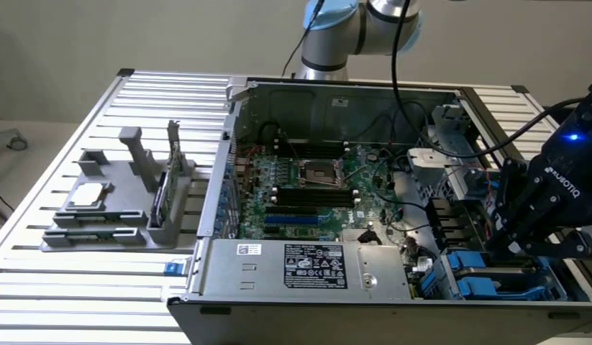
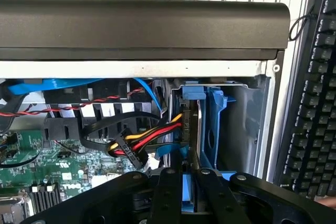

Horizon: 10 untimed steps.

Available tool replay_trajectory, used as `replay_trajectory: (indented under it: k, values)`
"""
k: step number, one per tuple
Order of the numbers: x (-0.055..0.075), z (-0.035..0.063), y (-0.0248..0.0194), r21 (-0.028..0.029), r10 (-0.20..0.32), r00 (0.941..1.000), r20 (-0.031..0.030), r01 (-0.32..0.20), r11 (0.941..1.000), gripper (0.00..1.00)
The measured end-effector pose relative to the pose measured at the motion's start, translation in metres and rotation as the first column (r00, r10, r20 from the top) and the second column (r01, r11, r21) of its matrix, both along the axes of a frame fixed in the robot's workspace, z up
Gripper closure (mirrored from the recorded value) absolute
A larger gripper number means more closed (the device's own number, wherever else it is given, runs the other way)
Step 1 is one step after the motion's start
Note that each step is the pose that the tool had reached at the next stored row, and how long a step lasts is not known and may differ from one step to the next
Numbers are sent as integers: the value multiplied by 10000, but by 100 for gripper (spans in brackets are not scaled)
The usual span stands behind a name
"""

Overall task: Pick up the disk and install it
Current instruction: 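Insert the second disk wire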

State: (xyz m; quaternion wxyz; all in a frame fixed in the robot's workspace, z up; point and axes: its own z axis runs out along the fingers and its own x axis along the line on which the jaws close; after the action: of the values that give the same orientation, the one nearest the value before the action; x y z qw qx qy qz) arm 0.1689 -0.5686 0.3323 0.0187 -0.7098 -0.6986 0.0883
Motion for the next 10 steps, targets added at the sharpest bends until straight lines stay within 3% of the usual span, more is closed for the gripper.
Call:
replay_trajectory:
  k: [4, 5, 10]
  values:
    - [1, 2, -3, 6, 2, 10000, -11, -2, 10000, 82]
    - [1, 7, -3, 8, 2, 10000, -19, -2, 10000, 75]
    - [-11, 56, -3, 2, 1, 10000, -72, -1, 10000, 75]
